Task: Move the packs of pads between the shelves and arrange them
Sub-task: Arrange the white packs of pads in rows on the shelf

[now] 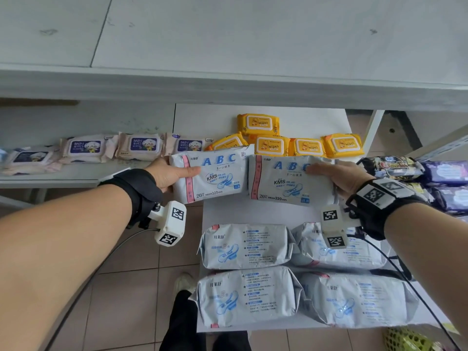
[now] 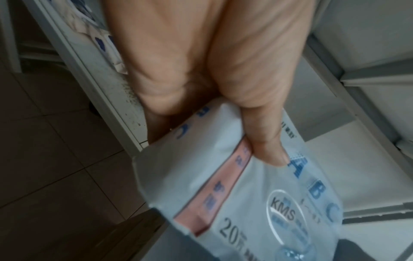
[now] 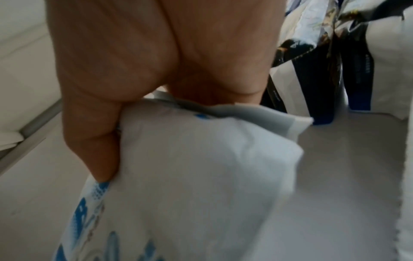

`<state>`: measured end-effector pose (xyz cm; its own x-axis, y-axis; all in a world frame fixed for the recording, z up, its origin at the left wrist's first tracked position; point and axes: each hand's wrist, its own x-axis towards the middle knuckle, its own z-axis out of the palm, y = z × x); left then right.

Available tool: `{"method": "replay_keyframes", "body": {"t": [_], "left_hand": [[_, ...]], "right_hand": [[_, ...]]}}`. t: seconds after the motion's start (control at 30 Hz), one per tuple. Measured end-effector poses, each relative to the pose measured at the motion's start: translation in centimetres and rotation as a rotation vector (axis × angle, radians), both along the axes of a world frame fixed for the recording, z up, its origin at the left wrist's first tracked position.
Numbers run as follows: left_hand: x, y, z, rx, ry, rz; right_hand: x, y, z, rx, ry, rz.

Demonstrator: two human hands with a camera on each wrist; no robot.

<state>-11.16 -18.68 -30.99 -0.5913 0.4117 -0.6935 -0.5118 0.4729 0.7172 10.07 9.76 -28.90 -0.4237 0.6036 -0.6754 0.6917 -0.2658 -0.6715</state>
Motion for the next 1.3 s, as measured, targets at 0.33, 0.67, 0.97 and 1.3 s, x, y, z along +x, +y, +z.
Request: {"method": "replay_keyframes", "body": {"t": [0.33, 0.67, 0.97, 1.3], "left_hand": [[2.9, -3.6, 6.2, 0.101, -0.045, 0.151], [7.5, -10.7, 15.7, 0.23, 0.052, 0.329], [3.4, -16.8, 21.8, 0.375, 0.197, 0.459], [-6.8, -26.5, 24.1, 0.419, 0.299, 0.416]], "right_hand": [[1.0, -4.4, 8.2, -0.264, 0.357, -0.046], [1.3, -11.4, 15.4, -0.377, 0.685, 0.102], [-1.9, -17.7, 20.3, -0.384, 0.791, 0.221], [-10.3, -27.3, 22.5, -0.35, 0.869, 0.226]]}}
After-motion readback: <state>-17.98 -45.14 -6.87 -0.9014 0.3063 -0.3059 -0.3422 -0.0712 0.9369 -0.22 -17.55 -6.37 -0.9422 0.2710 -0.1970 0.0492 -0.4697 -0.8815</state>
